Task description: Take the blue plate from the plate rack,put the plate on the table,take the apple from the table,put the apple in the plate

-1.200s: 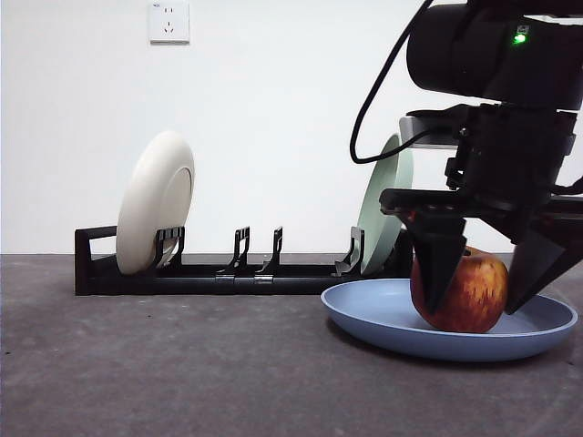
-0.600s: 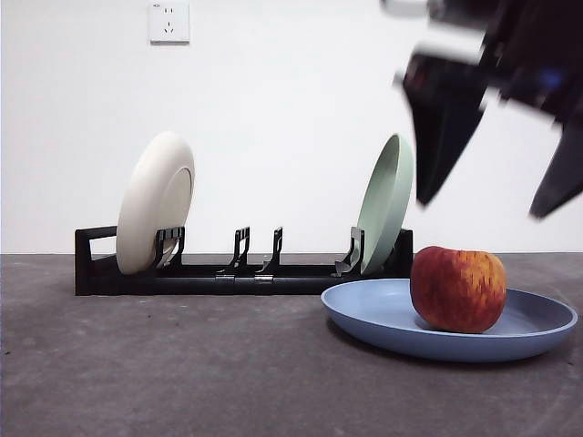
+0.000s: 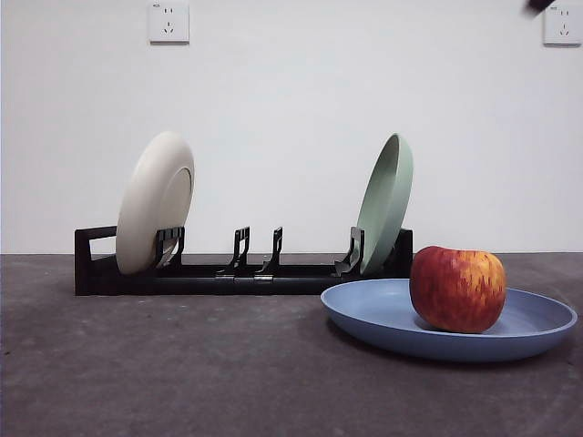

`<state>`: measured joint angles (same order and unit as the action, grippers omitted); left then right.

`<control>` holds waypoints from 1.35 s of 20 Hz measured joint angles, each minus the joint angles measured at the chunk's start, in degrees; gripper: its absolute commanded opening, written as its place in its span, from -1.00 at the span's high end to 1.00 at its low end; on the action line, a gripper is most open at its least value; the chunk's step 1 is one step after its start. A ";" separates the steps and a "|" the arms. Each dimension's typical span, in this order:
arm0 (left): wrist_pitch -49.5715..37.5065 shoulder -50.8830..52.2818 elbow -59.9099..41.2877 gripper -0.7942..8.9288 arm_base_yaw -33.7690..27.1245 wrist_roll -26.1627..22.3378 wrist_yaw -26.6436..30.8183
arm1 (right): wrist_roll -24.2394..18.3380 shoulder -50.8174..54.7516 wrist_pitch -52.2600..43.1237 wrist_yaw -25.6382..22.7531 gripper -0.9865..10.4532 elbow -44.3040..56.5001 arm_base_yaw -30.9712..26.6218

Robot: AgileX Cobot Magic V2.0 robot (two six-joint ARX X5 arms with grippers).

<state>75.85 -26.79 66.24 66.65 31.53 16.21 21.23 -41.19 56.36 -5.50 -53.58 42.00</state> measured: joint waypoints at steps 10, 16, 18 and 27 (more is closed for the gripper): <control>0.00 -0.13 0.00 0.84 0.00 0.00 0.13 | 0.13 2.56 10.82 -4.70 0.83 -6.05 0.00; -0.02 -0.20 0.00 0.84 0.00 0.00 0.11 | 0.24 2.45 12.50 -10.67 0.83 -6.08 0.00; -0.02 -0.20 0.00 0.84 0.02 0.00 0.11 | 0.24 2.45 13.27 -13.20 0.83 -6.08 0.00; -0.02 -1.51 -0.04 0.84 -17.99 -0.35 0.13 | 0.24 2.43 13.40 -15.72 0.83 -6.08 0.00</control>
<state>75.83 -28.29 66.19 48.66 31.18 16.34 21.47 -38.76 69.76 -21.21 -59.66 42.00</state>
